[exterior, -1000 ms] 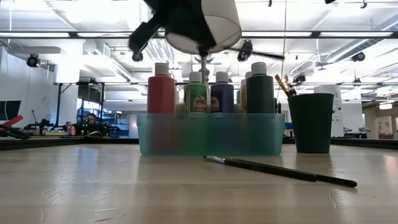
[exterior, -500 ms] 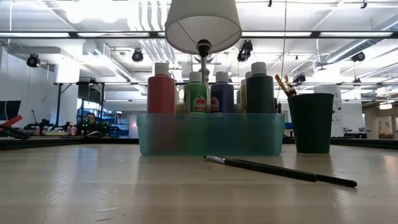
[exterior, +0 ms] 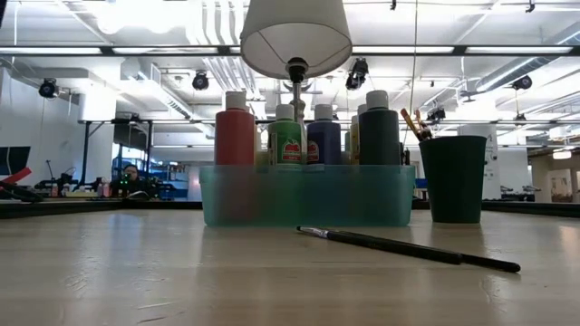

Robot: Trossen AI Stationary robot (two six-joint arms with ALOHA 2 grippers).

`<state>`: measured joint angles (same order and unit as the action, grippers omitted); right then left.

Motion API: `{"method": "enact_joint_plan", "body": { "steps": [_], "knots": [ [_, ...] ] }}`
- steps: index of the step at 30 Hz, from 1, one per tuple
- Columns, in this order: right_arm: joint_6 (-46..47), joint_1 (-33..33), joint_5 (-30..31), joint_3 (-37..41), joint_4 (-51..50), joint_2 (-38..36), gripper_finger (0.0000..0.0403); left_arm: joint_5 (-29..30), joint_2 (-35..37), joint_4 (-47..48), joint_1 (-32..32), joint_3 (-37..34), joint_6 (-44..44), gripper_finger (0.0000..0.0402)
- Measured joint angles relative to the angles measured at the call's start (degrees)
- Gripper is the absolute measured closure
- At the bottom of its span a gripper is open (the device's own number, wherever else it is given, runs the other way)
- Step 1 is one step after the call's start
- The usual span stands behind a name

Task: Pick & Place Paint Supplies
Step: Put the black paint brush into the black cup

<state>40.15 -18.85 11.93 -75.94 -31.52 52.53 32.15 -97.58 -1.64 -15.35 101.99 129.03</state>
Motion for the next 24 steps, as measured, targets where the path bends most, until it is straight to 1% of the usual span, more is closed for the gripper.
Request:
{"method": "enact_joint_plan", "body": {
  "steps": [3, 6, 8, 11, 14, 24],
  "knots": [
    [0.17, 0.00, -0.28, -1.97, -0.50, 0.76, 0.0220, -2.18, -1.58, 0.10, 0.17, 1.57, 1.84, 0.0401],
    [1.06, 0.00, -0.48, -3.35, -3.62, 1.83, 0.0215, -3.59, -2.84, 0.12, 0.53, 3.16, 3.41, 0.0401],
    [2.69, 0.00, -0.83, -3.62, -5.04, 2.41, 0.0211, -4.65, -3.52, 0.04, 0.91, 4.52, 4.35, 0.0401],
    [3.60, 0.05, -2.98, -3.71, -4.99, 3.00, 0.0206, -6.55, -4.56, -0.23, 1.64, 6.53, 4.60, 0.0401],
    [4.57, 0.02, -3.68, -3.85, -5.11, 3.91, 0.0202, -8.41, -5.56, -0.09, 2.45, 7.99, 5.33, 0.0401],
    [4.91, 0.00, -3.63, -4.35, -4.99, 4.87, 0.0218, -10.89, -6.49, 0.25, 2.92, 8.56, 6.13, 0.0402]
  ]
}}
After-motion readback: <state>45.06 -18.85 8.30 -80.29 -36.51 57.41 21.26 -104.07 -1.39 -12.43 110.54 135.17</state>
